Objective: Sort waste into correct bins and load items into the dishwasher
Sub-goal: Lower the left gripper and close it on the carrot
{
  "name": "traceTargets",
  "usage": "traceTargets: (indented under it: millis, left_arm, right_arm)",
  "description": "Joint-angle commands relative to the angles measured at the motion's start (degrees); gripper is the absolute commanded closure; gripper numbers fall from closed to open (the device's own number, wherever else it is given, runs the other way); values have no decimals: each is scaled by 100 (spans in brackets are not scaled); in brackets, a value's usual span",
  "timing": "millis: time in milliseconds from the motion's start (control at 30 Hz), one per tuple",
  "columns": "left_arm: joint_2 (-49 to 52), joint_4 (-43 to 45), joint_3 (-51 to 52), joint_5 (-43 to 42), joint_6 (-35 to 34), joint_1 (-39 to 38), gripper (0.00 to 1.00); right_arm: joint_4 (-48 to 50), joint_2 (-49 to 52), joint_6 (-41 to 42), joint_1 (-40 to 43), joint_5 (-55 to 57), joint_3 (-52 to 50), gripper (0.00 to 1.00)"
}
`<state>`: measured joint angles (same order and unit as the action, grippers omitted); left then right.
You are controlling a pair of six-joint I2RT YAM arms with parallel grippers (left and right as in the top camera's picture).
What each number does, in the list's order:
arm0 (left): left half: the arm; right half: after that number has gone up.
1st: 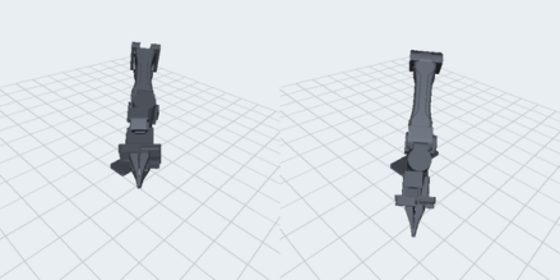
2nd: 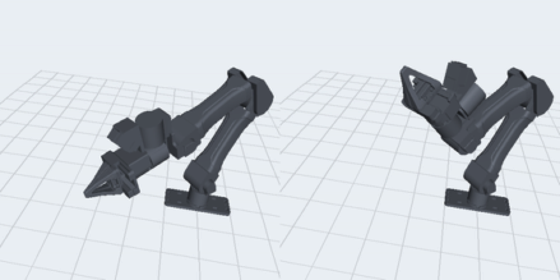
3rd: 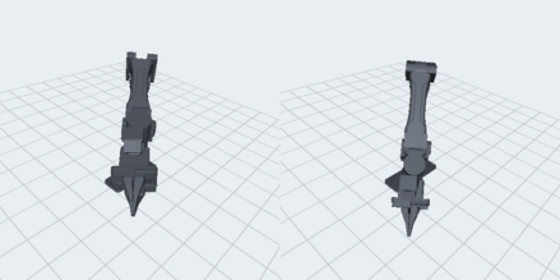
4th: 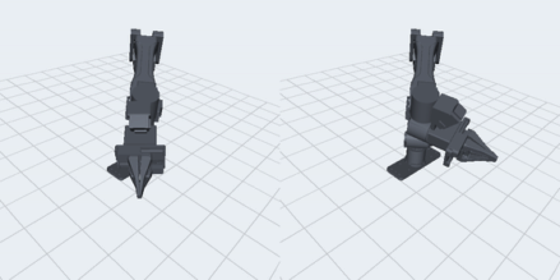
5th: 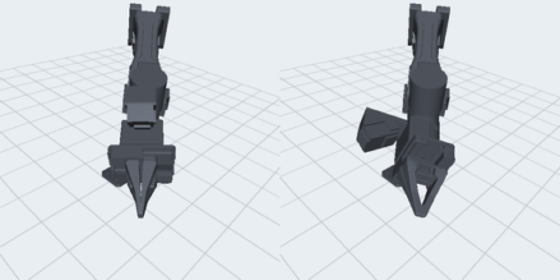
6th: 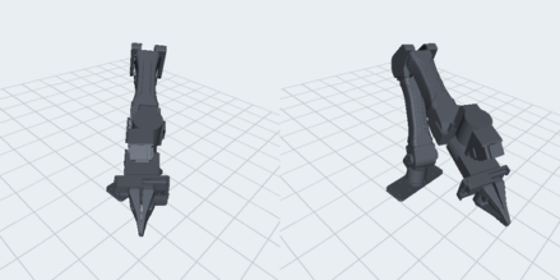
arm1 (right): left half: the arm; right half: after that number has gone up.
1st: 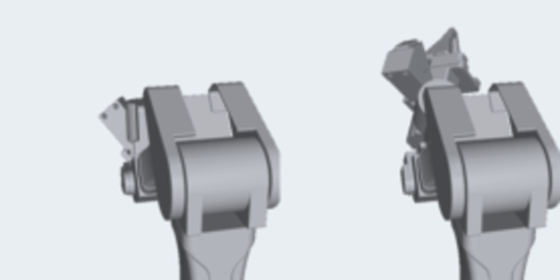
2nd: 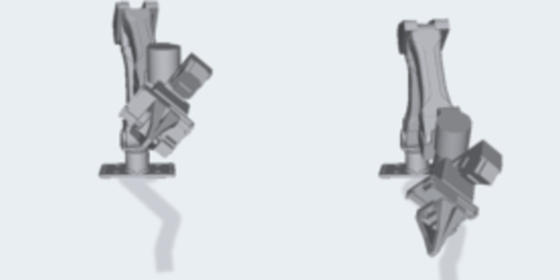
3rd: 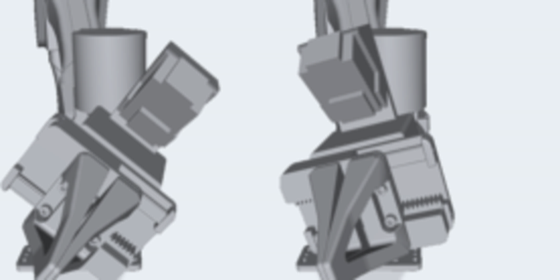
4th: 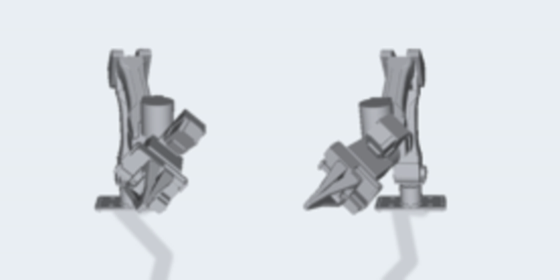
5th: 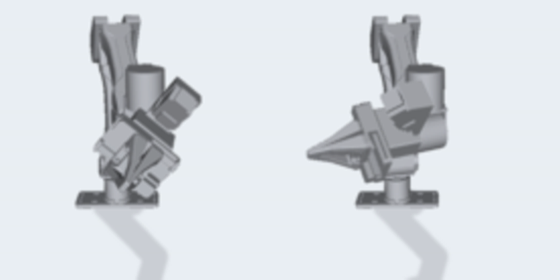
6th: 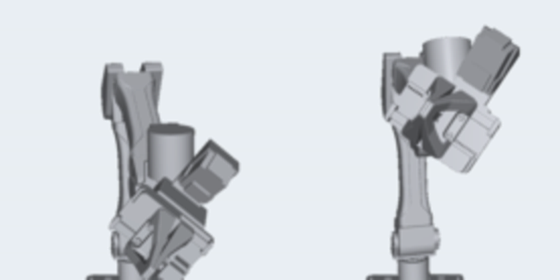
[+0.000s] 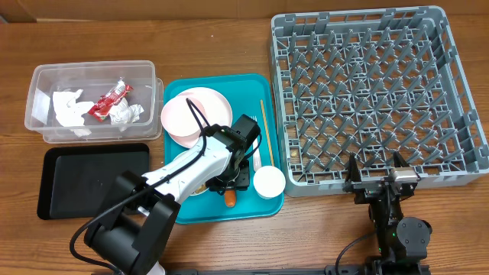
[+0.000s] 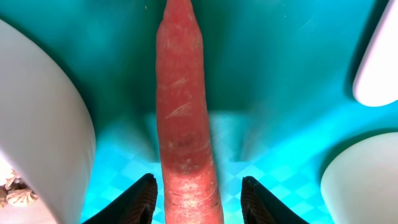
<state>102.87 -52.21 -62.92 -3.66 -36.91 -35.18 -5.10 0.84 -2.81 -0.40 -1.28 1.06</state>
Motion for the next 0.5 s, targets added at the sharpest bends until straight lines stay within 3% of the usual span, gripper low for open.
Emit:
traceTargets:
  millis: [0,200,467]
  left_arm:
    - [-98,20,94,85,114,-11,54]
    - [-98,44,109,87,114,-11,57]
    - [-98,66,138,72,114,-11,72]
  right_arm:
    - [42,-61,-4,20,-13,-61,0]
    - [39,-61,-4,20,-13,-61,0]
    - [42,-61,-4,20,-13,-61,0]
